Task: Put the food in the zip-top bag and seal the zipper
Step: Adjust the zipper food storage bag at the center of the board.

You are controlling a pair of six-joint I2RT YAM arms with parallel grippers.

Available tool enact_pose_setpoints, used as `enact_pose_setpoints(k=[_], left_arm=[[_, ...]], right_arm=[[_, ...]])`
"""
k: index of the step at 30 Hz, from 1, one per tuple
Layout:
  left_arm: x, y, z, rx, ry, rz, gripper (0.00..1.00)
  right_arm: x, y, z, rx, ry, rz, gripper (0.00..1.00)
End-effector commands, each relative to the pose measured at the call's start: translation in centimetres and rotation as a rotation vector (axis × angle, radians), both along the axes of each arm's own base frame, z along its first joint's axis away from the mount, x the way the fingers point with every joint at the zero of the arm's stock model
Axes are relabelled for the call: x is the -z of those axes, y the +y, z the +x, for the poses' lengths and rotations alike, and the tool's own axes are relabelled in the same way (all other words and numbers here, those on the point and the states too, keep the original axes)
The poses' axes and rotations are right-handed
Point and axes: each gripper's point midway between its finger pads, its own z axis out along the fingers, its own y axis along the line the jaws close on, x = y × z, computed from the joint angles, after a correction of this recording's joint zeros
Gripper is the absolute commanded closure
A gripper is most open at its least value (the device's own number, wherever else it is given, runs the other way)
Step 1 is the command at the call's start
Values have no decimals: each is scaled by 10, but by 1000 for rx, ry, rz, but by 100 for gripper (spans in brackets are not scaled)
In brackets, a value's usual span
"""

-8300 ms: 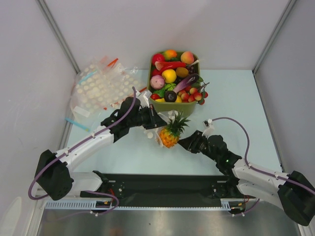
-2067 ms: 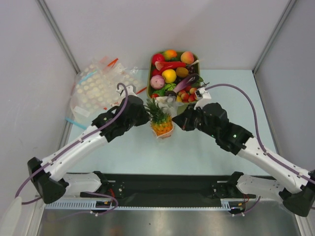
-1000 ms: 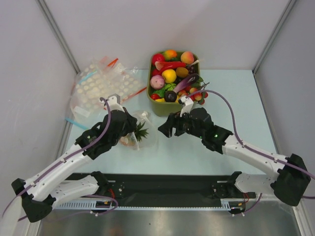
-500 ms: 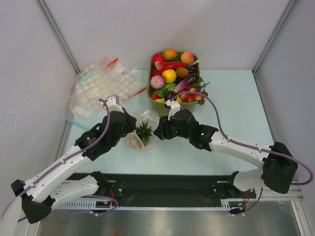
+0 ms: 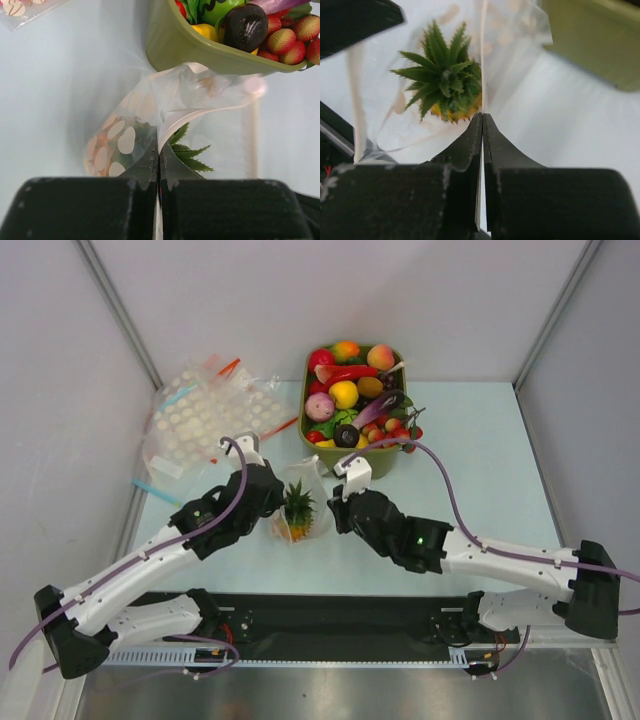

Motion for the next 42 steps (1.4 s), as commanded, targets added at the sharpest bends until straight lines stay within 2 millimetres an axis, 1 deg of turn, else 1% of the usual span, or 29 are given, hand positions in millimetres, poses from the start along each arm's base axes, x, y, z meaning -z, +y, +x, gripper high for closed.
enact_pose_setpoints(k=[1, 2, 3, 6, 8, 9, 12, 15, 18, 19, 20, 21, 22, 23, 25, 26, 27, 28, 29, 30, 33, 34, 35, 36, 37, 39, 40, 41, 42], left_arm=[[-24, -2, 1, -8, -63, 14, 100], [-25, -2, 1, -10, -71, 15, 100], [-27, -2, 1, -8, -81, 6, 100], [-27, -2, 0, -9, -84, 7, 99], [-27, -3, 0, -5, -85, 9, 99], [-27, -3, 0, -2, -84, 5, 99], [-28, -3, 0, -5, -87, 4, 99], [-28, 0, 0, -17, -88, 8, 99], [-31, 6, -1, -39, -94, 5, 98], [-31, 9, 0, -61, -96, 5, 98], [-33, 13, 0, -74, -100, 5, 98], [-34, 18, -2, -88, -102, 8, 98], [-36, 21, -2, -106, -104, 1, 98], [-35, 29, -2, -134, -108, 20, 98], [-40, 37, -3, -168, -116, 23, 99], [-43, 45, -3, -209, -125, 43, 100], [-45, 51, -5, -226, -119, 64, 100], [-46, 53, -6, -246, -122, 73, 100], [-46, 64, -9, -287, -126, 129, 99], [-53, 66, -10, -307, -142, 133, 100], [-49, 45, -12, -265, -139, 127, 100], [-43, 36, -9, -231, -128, 156, 100], [-43, 26, -7, -209, -126, 137, 100], [-42, 19, -7, -183, -113, 135, 100], [-42, 16, -7, -175, -109, 138, 100], [-43, 15, -9, -166, -101, 142, 99], [-43, 14, -11, -154, -98, 131, 99], [-48, 12, -11, -147, -111, 96, 98], [-48, 13, -14, -125, -125, 65, 97]], right_arm=[[-53, -25, 9, 166, -209, 41, 100], [-55, -26, 8, 156, -202, 59, 97], [-54, -24, 7, 124, -181, 77, 79], [-55, -18, 7, 83, -140, 109, 78], [-47, -21, 8, 87, -117, 85, 75], [-45, -21, 9, 86, -109, 85, 63], [-41, -22, 12, 92, -81, 87, 44], [-34, -17, 12, 63, -48, 85, 39], [-28, -9, 10, 36, -26, 77, 38], [-23, -9, 9, 40, -7, 63, 37], [-9, -6, 11, 48, 24, 30, 37], [-12, -3, 15, 50, 42, 37, 38], [-3, -1, 14, 44, 80, 21, 40], [8, 9, 12, 11, 116, 6, 42], [12, 17, 11, -12, 141, 5, 53], [13, 21, 8, -31, 155, 10, 60], [16, 23, 8, -36, 158, 4, 80], [14, 24, 8, -39, 153, 8, 87], [13, 24, 9, -37, 148, 10, 94], [9, 22, 10, -28, 140, 17, 100], [4, 10, 15, 21, 117, 25, 100], [-7, 6, 16, 29, 95, 55, 100], [-6, 1, 16, 44, 87, 56, 100], [-12, -1, 17, 50, 72, 77, 100], [-27, -7, 15, 52, 47, 113, 100], [-35, -16, 11, 50, 12, 129, 100], [-45, -21, 9, 49, -10, 156, 100], [-67, -31, 4, 43, -46, 209, 100], [-69, -38, 1, 38, -67, 207, 100]])
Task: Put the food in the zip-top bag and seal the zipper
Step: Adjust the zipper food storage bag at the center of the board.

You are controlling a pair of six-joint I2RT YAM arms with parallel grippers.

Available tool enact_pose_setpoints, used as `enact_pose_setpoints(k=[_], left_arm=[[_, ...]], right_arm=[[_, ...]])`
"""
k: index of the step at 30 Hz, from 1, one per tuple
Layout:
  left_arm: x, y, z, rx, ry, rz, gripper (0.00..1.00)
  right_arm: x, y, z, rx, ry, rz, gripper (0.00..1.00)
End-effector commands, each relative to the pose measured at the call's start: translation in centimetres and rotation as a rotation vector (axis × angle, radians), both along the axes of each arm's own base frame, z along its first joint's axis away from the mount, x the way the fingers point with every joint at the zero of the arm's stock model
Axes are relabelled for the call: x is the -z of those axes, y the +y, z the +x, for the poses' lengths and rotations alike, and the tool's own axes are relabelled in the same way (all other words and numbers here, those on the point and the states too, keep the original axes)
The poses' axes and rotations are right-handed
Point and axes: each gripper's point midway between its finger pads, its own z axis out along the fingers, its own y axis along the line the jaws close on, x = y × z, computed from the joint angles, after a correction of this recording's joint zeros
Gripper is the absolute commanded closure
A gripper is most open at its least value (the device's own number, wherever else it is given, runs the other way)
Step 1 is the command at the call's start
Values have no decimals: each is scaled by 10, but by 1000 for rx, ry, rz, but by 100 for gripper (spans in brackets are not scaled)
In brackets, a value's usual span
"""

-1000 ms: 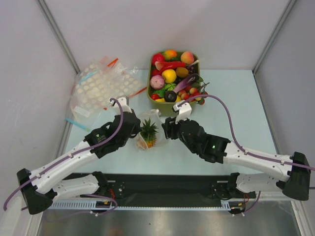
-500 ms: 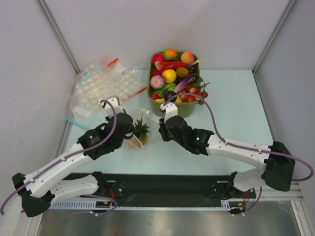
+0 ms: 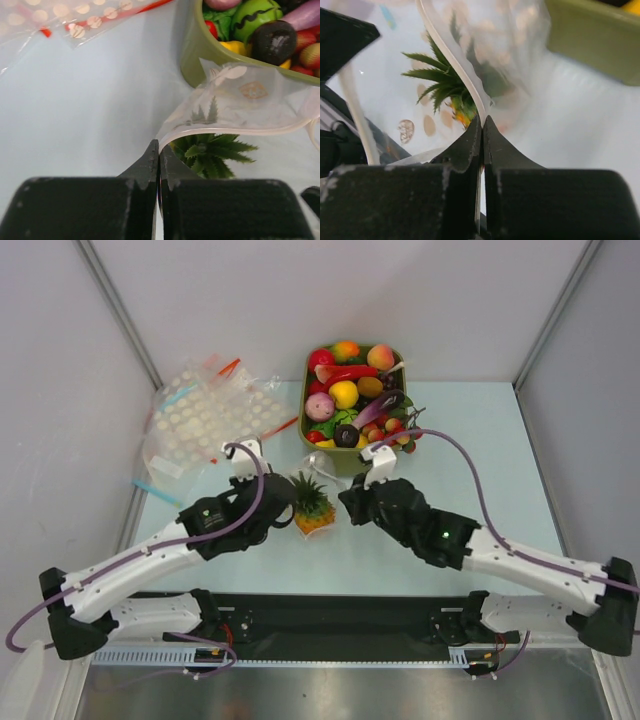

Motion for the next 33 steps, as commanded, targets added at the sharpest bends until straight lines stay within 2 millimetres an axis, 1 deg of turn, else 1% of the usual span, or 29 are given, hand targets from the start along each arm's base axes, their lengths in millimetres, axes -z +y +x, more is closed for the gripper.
enact_pose_setpoints(k=[1, 2, 3, 4, 5, 6, 7, 8, 9, 10, 11, 12, 13, 14, 15, 16, 17, 19, 21, 23, 24, 25, 26, 27, 28, 29, 30, 33], left_arm=[[-32, -6, -6, 81, -82, -129, 96], [-41, -13, -4, 108, -122, -193, 94], [-41, -8, -9, 123, -141, -219, 93], [-42, -8, -10, 131, -150, -231, 93], [-44, -3, -11, 116, -162, -239, 93], [-47, 3, -12, 100, -170, -241, 93], [-50, 10, -13, 74, -177, -247, 94], [-47, 21, -13, 34, -172, -209, 95], [-52, 27, -13, 11, -178, -206, 96], [-51, 29, -13, -9, -173, -200, 96], [-48, 32, -13, -20, -164, -179, 98], [-50, 33, -12, -27, -166, -172, 98], [-47, 30, -10, -29, -157, -157, 98], [-44, 31, -10, -33, -148, -139, 99], [-46, 32, -9, -44, -148, -129, 99], [-46, 32, -8, -56, -145, -123, 99], [-40, 33, -7, -66, -126, -84, 99], [-41, 36, -5, -99, -128, -71, 99], [-35, 31, -2, -101, -112, -43, 96], [-30, 20, 2, -76, -93, -46, 95], [-22, 16, 7, -73, -72, -25, 95], [-17, 10, 8, -50, -44, -25, 95], [-15, 7, 10, -47, -34, -24, 95], [-12, 8, 15, -56, -22, -16, 95], [-6, 6, 17, -57, -4, 2, 95], [-3, 4, 19, -55, 6, 0, 96], [-1, 5, 22, -63, 13, 4, 96], [9, 1, 27, -52, 38, 7, 98]], right_arm=[[-57, -23, -4, 20, -142, 141, 100], [-75, -35, -11, 16, -178, 194, 100], [-78, -39, -12, 18, -193, 209, 100], [-75, -44, -12, 28, -199, 220, 100], [-76, -47, -12, 36, -201, 224, 100], [-73, -48, -8, 45, -198, 219, 100], [-72, -45, -7, 44, -185, 217, 100], [-70, -41, -7, 26, -172, 214, 100], [-57, -31, -3, 14, -145, 182, 100], [-52, -26, -1, 1, -131, 174, 100], [-46, -16, -2, -33, -110, 166, 100], [-46, -8, 0, -52, -110, 177, 99], [-29, 3, 4, -73, -80, 142, 98], [-27, 15, -3, -147, -66, 144, 98], [-24, 22, -4, -181, -59, 147, 96], [-15, 31, -2, -207, -43, 141, 94], [-14, 36, -5, -244, -30, 148, 82], [-7, 39, -1, -246, -10, 143, 59], [-2, 33, 6, -228, 4, 139, 43], [-4, 26, 9, -213, -2, 145, 41], [-8, 20, 14, -197, -11, 152, 41], [-6, 15, 14, -192, -15, 150, 40], [-8, 11, 15, -182, -27, 152, 38], [-17, 4, 17, -165, -48, 169, 35], [-15, -1, 17, -155, -56, 163, 34], [-19, -5, 19, -137, -70, 166, 32], [-26, -12, 20, -118, -90, 177, 30], [-25, -30, 29, -36, -102, 155, 29]])
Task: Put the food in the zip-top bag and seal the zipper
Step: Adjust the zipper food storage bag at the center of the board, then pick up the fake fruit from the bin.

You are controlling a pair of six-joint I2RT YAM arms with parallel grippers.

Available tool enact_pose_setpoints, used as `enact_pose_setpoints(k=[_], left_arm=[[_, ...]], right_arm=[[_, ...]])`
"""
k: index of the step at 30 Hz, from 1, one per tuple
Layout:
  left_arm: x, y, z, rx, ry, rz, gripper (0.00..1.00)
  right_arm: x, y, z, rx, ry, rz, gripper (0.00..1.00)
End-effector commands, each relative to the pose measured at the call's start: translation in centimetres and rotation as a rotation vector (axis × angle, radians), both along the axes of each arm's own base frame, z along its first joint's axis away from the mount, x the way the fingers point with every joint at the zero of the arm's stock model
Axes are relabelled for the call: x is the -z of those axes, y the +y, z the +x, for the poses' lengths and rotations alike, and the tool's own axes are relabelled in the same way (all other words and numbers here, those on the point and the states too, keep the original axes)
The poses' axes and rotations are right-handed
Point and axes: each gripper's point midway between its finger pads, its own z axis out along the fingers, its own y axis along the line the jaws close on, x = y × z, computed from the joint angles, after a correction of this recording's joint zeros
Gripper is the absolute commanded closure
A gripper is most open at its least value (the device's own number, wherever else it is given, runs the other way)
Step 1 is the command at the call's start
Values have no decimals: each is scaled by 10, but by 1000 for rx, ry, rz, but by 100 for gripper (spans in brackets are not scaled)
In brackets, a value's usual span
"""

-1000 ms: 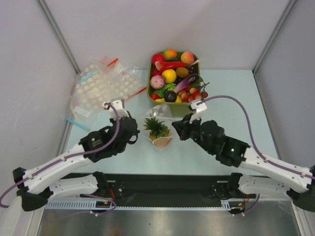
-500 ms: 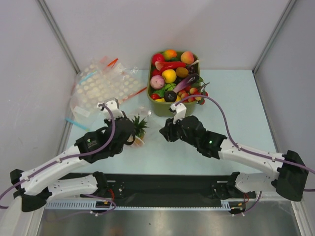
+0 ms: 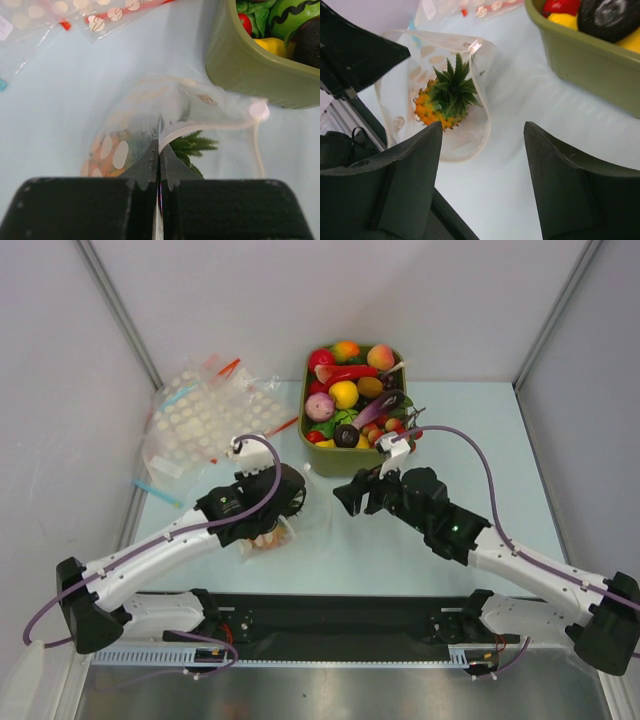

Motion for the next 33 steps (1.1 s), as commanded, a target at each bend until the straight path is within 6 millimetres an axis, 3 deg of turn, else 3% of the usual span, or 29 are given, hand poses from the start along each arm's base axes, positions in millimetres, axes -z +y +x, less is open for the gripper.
enact_pose_setpoints(k=[1, 8, 13, 15, 16, 18, 20, 21, 22, 23, 24, 26, 29, 30, 31, 33], left_arm=[[-15, -10, 9, 26, -22, -56, 99], [-22, -16, 8, 79, -43, -96, 99], [-29, -12, 2, 103, -75, -136, 100], [-30, -11, 1, 101, -87, -149, 99], [-29, -10, 1, 97, -89, -151, 99], [-25, -10, 0, 96, -88, -159, 99], [-25, -12, 0, 102, -93, -172, 99], [-24, -12, 0, 102, -94, -175, 100], [-24, -12, 0, 100, -96, -176, 100], [-24, -10, 1, 89, -103, -176, 100], [-21, -9, 1, 75, -105, -178, 100], [-19, -5, 2, 56, -107, -172, 100], [-18, 0, 2, 28, -109, -162, 100], [-17, 0, 2, 28, -108, -160, 100], [-17, -1, 3, 30, -109, -162, 100], [-16, -1, 3, 36, -111, -156, 100]], right_arm=[[-17, -20, 15, 108, -60, 17, 28], [-6, -33, 37, 212, -44, -62, 24], [-10, -26, 53, 256, -40, -72, 15], [3, -26, 59, 278, -5, -128, 11], [-10, -24, 66, 298, -17, -116, 10], [0, -20, 74, 316, 6, -172, 7], [-11, -17, 84, 339, -8, -181, 5], [-2, -13, 89, 341, 4, -212, 4], [1, -13, 95, 361, 2, -233, 4], [-13, -10, 101, 377, -11, -219, 3], [-1, -7, 106, 386, 6, -260, 3], [-13, -4, 118, 412, -1, -249, 3], [4, 1, 132, 441, 41, -287, 3], [0, 2, 137, 459, 48, -281, 3], [11, 5, 142, 468, 62, -305, 3], [10, 7, 150, 481, 63, -304, 3]])
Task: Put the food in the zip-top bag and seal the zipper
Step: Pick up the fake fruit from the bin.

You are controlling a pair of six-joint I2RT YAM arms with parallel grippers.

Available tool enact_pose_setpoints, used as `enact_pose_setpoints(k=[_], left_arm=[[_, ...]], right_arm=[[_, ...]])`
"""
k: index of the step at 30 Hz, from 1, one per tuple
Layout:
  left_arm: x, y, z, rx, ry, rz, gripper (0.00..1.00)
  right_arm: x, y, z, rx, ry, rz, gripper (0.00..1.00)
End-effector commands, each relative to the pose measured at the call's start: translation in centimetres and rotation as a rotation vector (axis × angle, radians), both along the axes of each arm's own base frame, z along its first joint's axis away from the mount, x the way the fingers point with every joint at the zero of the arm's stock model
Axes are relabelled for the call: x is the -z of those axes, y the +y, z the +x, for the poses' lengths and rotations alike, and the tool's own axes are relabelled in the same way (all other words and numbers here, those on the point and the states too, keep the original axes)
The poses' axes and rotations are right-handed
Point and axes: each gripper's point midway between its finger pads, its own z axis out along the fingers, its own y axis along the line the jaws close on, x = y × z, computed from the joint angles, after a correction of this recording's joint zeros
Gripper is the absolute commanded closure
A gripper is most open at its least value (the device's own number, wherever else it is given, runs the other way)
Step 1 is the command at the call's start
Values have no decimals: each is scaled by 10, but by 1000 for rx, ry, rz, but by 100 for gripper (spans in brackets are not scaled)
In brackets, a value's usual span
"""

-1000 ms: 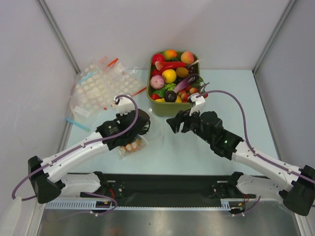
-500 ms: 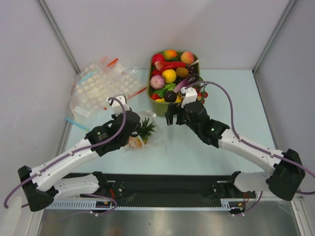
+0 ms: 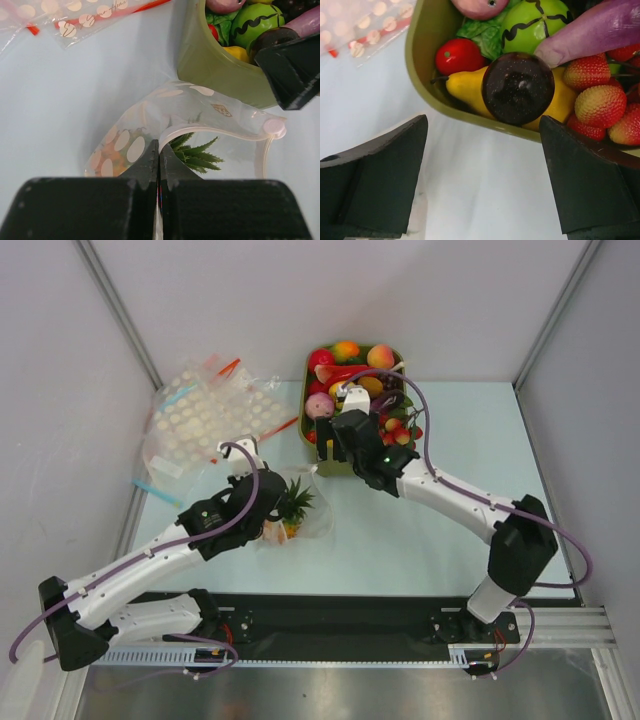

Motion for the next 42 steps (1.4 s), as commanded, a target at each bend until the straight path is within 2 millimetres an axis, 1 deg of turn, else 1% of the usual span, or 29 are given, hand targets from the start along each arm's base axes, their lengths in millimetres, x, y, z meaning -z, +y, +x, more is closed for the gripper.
enact_pose_setpoints(k=[1, 3, 4, 5, 7, 12, 13, 16, 17, 20, 21, 22, 24, 25, 26, 28, 29, 30, 31, 32, 33, 34, 35, 36, 37, 38, 39, 41, 42], left_arm=[[-9, 3, 5, -31, -41, -25, 100], [-9, 4, 4, -29, -40, -23, 100], [-10, 4, 5, -30, -43, -25, 100], [-10, 5, 4, -32, -43, -26, 100], [-11, 6, 4, -40, -47, -31, 100], [-9, 4, 6, -32, -27, 6, 100], [-7, 3, 6, -31, -19, 17, 100], [-5, 2, 6, -31, -1, 38, 100], [-4, 2, 7, -36, 1, 42, 100], [-7, 2, 6, -37, -2, 33, 100], [-6, 3, 6, -35, -2, 29, 100], [-7, 2, 5, -31, -5, 20, 100], [-7, 1, 5, -25, -8, 18, 100], [-8, 0, 5, -22, -11, 10, 100], [-8, 0, 5, -21, -11, 9, 100], [-8, 0, 5, -19, -9, 12, 100], [-8, 0, 5, -18, -8, 11, 100], [-8, 0, 5, -18, -9, 10, 100], [-9, -1, 5, -17, -8, 9, 100], [-8, 0, 5, -16, -7, 12, 100], [-9, 0, 5, -16, -9, 10, 100], [-8, 0, 5, -17, -8, 14, 100], [-9, 0, 5, -17, -9, 15, 100], [-10, 0, 5, -19, -13, 10, 100], [-9, 1, 5, -20, -11, 14, 100], [-10, 1, 5, -19, -12, 12, 100], [-9, 0, 5, -19, -10, 14, 100], [-10, 1, 5, -20, -13, 13, 100], [-11, 1, 5, -20, -13, 13, 100]], right_arm=[[-5, -7, 17, 83, -6, -22, 3], [7, -10, 25, 112, 15, -53, 3], [5, -9, 28, 118, 12, -51, 4], [12, -10, 32, 127, 24, -60, 4], [16, -13, 38, 137, 32, -61, 4], [26, -16, 50, 141, 54, -41, 12], [27, -16, 52, 139, 57, -37, 14], [21, -15, 53, 123, 49, -18, 29], [18, -14, 53, 119, 44, -11, 38], [5, -9, 46, 83, 28, 26, 46], [6, -10, 42, 72, 30, 25, 47], [-5, -8, 35, 51, 14, 47, 47], [-14, -6, 26, 17, -9, 55, 47], [-12, -6, 19, -2, -4, 48, 47], [-25, -4, 9, -26, -28, 61, 48], [-22, -4, -6, -54, -34, 32, 48], [-35, -3, -19, -78, -58, 48, 49], [-38, -2, -26, -92, -69, 48, 49], [-31, -5, -36, -106, -62, 31, 49], [-34, -6, -43, -117, -74, 42, 48], [-51, -5, -60, -154, -108, 78, 48], [-36, -7, -71, -179, -99, 55, 48], [-43, -4, -80, -204, -131, 79, 48], [-59, -4, -99, -253, -174, 122, 48], [-62, -4, -108, -282, -199, 131, 48], [-56, -5, -116, -305, -232, 133, 48], [-67, -10, -125, -323, -272, 161, 48], [-75, -9, -139, -367, -326, 191, 49], [-66, -8, -145, -404, -322, 193, 49]])
